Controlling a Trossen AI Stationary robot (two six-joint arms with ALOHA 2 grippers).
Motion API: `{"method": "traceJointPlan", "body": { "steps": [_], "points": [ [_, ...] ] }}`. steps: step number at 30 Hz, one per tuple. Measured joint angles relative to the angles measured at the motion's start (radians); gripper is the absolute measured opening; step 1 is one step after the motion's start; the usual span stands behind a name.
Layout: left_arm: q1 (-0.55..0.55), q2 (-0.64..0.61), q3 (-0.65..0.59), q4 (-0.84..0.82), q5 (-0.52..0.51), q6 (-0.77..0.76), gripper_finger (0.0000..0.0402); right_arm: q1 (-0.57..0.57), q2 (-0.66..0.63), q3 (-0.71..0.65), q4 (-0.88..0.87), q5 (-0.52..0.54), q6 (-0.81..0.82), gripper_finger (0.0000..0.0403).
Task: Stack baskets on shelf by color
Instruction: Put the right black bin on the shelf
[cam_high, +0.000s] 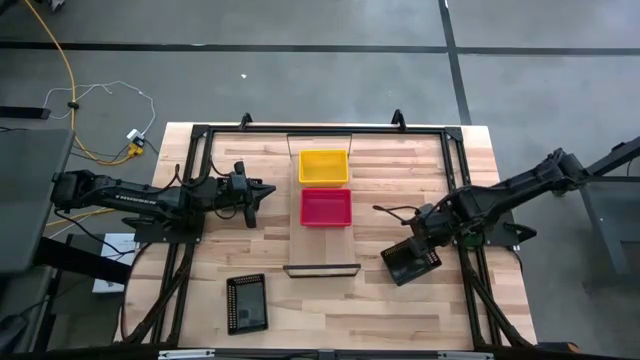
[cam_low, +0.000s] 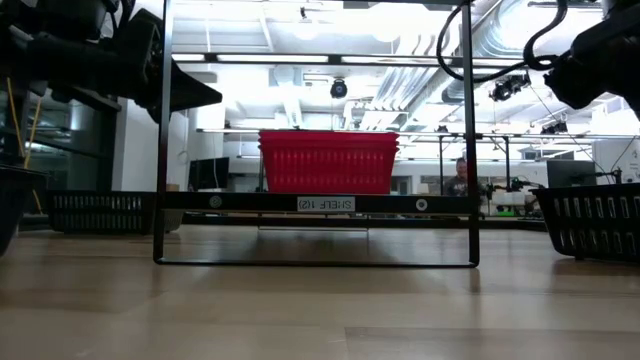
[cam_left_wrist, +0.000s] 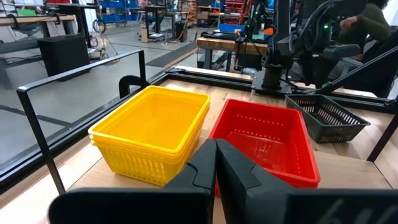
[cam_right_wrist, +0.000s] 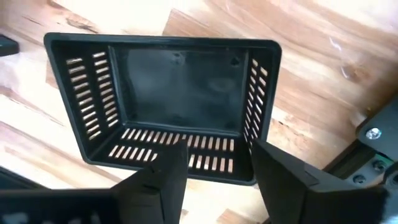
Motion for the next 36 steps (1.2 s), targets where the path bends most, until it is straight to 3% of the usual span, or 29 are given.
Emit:
{"method": "traceJointPlan", "body": {
  "steps": [10, 20, 36],
  "points": [
    [0.0, 0.0, 0.0, 0.0, 0.0, 0.0, 0.0, 0.113, 0.086, 0.001, -0.033, 0.041, 0.108, 0.017],
    [0.0, 0.0, 0.0, 0.0, 0.0, 0.0, 0.0, 0.117, 0.229, 0.001, -0.055, 0.119, 0.079, 0.017],
    [0.0, 0.0, 0.0, 0.0, 0.029, 0.0, 0.0, 0.117, 0.296, 0.001, -0.055, 0.138, 0.091, 0.017]
  ]
}}
